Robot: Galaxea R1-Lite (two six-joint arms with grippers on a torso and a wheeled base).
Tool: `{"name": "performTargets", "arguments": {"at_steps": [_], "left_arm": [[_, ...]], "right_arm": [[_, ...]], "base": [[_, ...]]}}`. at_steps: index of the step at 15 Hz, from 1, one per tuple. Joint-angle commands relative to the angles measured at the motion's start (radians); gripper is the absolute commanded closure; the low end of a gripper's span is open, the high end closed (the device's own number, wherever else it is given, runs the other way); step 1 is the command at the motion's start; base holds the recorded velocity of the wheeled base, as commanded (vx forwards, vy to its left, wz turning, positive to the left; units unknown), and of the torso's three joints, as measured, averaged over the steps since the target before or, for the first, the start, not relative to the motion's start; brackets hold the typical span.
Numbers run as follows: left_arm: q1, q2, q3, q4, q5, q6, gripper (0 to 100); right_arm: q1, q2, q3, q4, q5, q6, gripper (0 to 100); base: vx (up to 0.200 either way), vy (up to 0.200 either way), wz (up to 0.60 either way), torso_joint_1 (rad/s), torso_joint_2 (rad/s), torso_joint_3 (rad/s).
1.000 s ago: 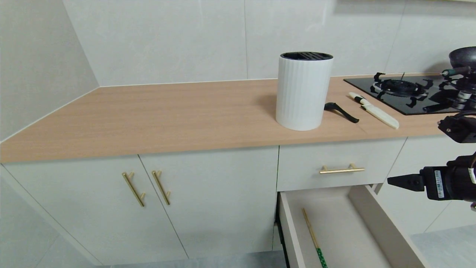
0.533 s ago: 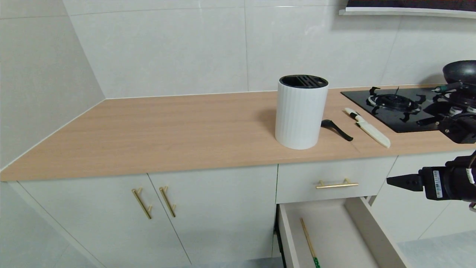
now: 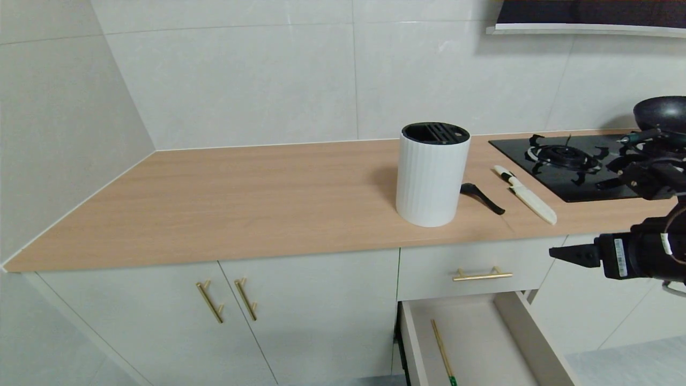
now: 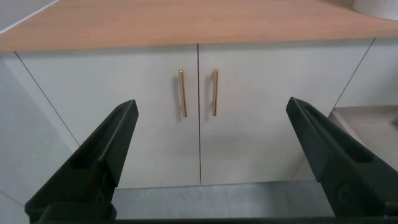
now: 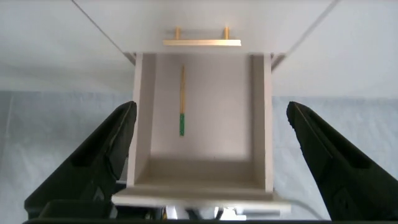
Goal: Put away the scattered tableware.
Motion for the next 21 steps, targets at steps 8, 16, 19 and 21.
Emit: {"name": "performTargets", "arguments": {"at_steps": [8,16,19,21], "left_arm": [[0.0,0.0,0.0,-0.002,0.0,0.0,0],[0.0,0.0,0.0,0.0,0.0,0.0,0],[0.0,0.0,0.0,0.0,0.0,0.0,0],[0.0,0.0,0.0,-0.002,0.0,0.0,0]], "right_arm": [[-0.203,0.569,-0.522,-0.152,0.357,-0.179,0],[-0.156,0.81,-0.556,-0.405,0.367,-0.183,0],[-0.148,0.847,-0.565,-0.433,0.364,-0.183,0],[-0.148,0.88,-0.573,-0.476,0.347,-0.183,0]], "base": [[0.0,0.0,0.0,0.0,0.0,0.0],[0.0,0.0,0.0,0.0,0.0,0.0],[0.0,0.0,0.0,0.0,0.0,0.0],[0.0,0.0,0.0,0.0,0.0,0.0]]}}
